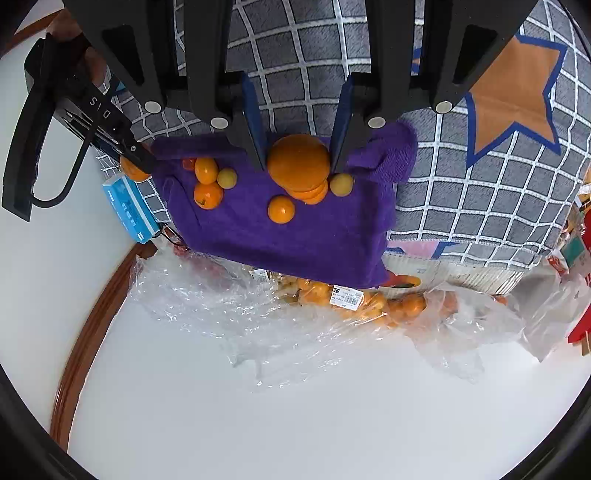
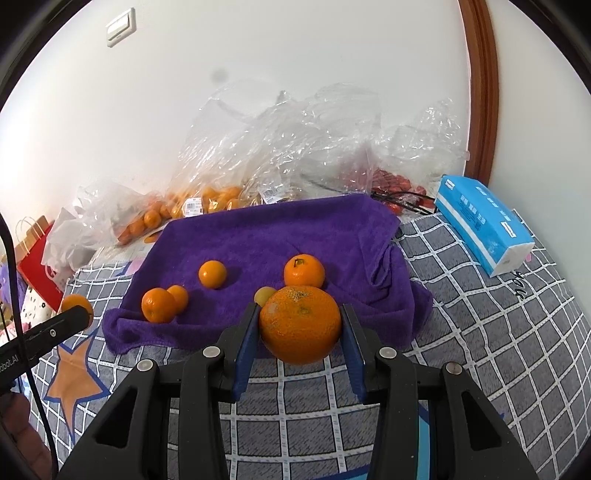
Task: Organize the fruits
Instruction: 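Carry the orange over the towel with the left tool while the right tool carries the large orange there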
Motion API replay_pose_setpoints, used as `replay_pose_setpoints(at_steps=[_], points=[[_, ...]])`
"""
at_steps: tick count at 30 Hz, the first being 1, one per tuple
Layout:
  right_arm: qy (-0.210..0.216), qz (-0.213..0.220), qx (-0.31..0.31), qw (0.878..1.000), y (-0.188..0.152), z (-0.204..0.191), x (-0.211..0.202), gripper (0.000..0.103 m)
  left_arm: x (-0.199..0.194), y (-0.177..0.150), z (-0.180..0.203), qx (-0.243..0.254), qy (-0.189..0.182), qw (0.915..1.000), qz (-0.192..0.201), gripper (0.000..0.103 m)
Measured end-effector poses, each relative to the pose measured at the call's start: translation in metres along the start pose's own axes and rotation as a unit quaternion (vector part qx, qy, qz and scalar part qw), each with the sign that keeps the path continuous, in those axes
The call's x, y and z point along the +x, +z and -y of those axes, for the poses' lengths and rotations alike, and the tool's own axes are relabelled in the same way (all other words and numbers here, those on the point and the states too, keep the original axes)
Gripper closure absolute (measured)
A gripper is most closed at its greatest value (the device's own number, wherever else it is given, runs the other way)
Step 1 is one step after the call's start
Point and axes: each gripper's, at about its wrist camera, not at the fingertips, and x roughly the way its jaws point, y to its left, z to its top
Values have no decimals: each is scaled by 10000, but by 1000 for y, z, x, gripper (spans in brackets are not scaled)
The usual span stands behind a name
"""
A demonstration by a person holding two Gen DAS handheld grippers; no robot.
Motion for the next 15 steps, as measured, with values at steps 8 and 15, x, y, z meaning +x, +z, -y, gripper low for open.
replay_pose_setpoints(at_steps=[8, 15], points=[[34, 5, -10, 10000, 8, 2, 13, 60, 12, 12, 3, 61, 59, 10000, 26, 70], [72, 2, -10, 10000, 16, 3, 28, 60, 23, 24, 1, 57, 50, 10000, 21, 70]])
